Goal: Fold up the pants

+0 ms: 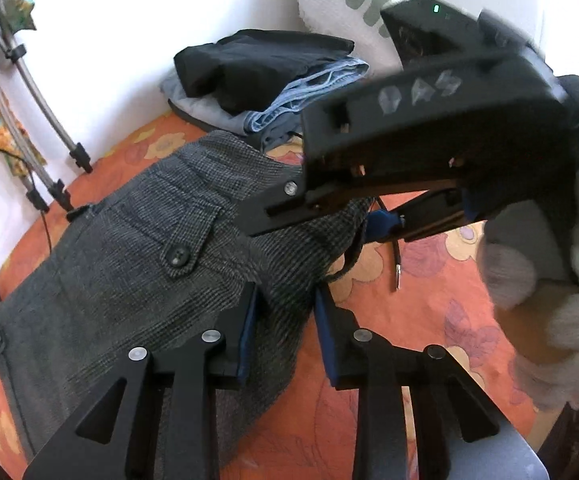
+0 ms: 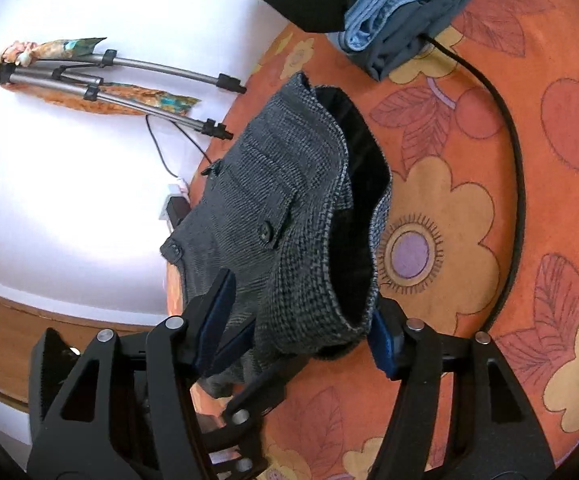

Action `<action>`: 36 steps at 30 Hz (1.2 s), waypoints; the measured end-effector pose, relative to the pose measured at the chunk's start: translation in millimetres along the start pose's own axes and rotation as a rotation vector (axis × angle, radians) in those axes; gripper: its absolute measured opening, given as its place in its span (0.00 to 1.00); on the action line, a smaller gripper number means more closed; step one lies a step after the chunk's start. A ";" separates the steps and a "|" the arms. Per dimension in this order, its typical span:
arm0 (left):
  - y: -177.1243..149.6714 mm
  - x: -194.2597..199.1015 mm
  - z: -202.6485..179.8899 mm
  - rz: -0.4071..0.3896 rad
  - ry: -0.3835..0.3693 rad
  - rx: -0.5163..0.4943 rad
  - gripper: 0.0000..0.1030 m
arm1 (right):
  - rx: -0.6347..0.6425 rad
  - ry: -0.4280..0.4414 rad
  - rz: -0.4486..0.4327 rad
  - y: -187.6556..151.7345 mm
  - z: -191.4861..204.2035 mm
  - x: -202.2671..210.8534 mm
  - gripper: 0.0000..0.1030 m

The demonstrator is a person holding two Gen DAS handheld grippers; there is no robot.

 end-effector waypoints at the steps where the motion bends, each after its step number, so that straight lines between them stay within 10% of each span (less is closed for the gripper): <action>1: -1.6 7.4 1.9 0.000 0.004 0.011 0.32 | 0.009 -0.014 -0.002 -0.2 0.6 -1.4 0.56; 6: -17.2 56.7 25.6 -0.038 0.054 0.057 0.33 | 0.074 -0.085 -0.032 -2.3 6.0 -4.7 0.29; 10: -46.8 77.9 72.5 -0.012 0.240 0.141 0.33 | 0.097 -0.105 -0.064 -3.1 9.7 -2.2 0.22; 16: -95.0 42.2 92.4 0.113 0.288 0.192 0.33 | 0.165 -0.119 -0.135 -2.8 31.9 10.4 0.16; 36: -141.1 164.9 133.5 -0.181 0.319 0.485 0.33 | 0.541 -0.093 -0.298 -44.2 146.0 47.4 0.12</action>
Point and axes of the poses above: each gripper's, at about its wrist camera, not at the fingertips, and x roughly against the way its jaws point, z to its left, y to its top, the point moved 3 cm from there along -x, roughly the way its jaws point, and after that the axes turned 15 degrees about -y, right-handed, at the moved point
